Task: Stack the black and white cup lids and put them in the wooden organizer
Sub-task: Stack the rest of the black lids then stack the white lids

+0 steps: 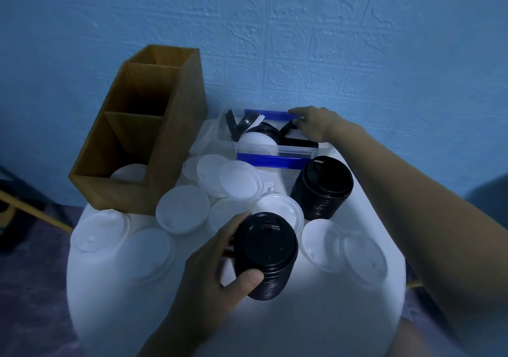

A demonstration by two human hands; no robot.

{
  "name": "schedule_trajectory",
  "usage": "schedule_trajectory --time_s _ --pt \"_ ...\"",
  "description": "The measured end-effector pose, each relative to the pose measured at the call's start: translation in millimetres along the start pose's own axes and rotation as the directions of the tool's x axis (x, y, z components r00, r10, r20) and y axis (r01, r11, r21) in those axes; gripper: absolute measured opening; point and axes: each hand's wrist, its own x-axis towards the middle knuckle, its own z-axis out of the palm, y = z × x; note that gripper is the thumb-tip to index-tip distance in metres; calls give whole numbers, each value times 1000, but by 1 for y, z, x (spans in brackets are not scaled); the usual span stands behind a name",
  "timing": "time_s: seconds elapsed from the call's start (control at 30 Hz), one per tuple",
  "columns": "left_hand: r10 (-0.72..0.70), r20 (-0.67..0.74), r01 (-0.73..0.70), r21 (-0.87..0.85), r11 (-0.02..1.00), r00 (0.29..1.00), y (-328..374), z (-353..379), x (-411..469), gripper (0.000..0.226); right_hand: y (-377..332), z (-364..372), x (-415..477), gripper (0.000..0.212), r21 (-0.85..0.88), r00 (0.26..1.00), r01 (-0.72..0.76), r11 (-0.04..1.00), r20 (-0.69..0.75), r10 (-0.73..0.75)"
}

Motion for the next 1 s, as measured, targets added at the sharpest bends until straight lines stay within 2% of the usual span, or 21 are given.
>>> schedule_trajectory --time_s 0.1,0.2,0.23,0.3,0.33,0.37,0.47,0.57,0.63,0.73,0.8,0.87,0.93,1.0 --pt "6 -5 -6 5 1000 1000 -2 -1 1 70 -6 3 10 48 -50 997 8 999 72 -4" --pt "6 -9 -6 4 1000 1000 -3 0 1 70 -5 5 9 39 -70 999 23 997 49 -19" --pt "6 -9 -6 5 1000 1000 -3 0 1 70 -3 7 8 33 -8 1000 26 1000 14 -26" --pt "11 -15 -10 14 1000 1000 -3 0 1 70 0 10 5 16 256 996 14 967 -87 9" --pt "14 -17 -14 16 1000 1000 -3 0 1 70 2 10 4 9 395 990 17 919 -136 40" --pt "16 -19 -16 16 1000 1000 -3 0 1 70 3 10 2 12 510 984 26 860 -164 67" --pt "19 -17 -19 8 1000 1000 -1 0 1 69 3 3 -12 13 756 988 54 653 -135 74" --pt "16 -18 -16 2 1000 1000 0 0 1 70 -1 -8 -34 30 838 989 96 538 -140 42" --pt "7 -20 -7 -5 1000 1000 0 0 1 70 -6 -18 -54 34 888 992 110 447 -129 13" --pt "-8 -20 7 -10 1000 1000 1 0 1 74 -20 -28 -98 34 941 986 121 316 -77 -149" --pt "-17 -18 17 -3 1000 1000 2 0 2 74 -30 -28 -136 36 935 958 164 316 -75 -276" --pt "-26 -13 26 -12 1000 1000 4 1 1 72 -35 -18 -175 41 900 922 226 373 -75 -379" --pt "-28 2 28 -19 999 1000 6 1 1 73 -37 -2 -207 44 841 918 274 466 -84 -389" --pt "-37 11 38 -12 999 999 6 0 1 73 -35 20 -227 40 813 939 270 516 -102 -330"
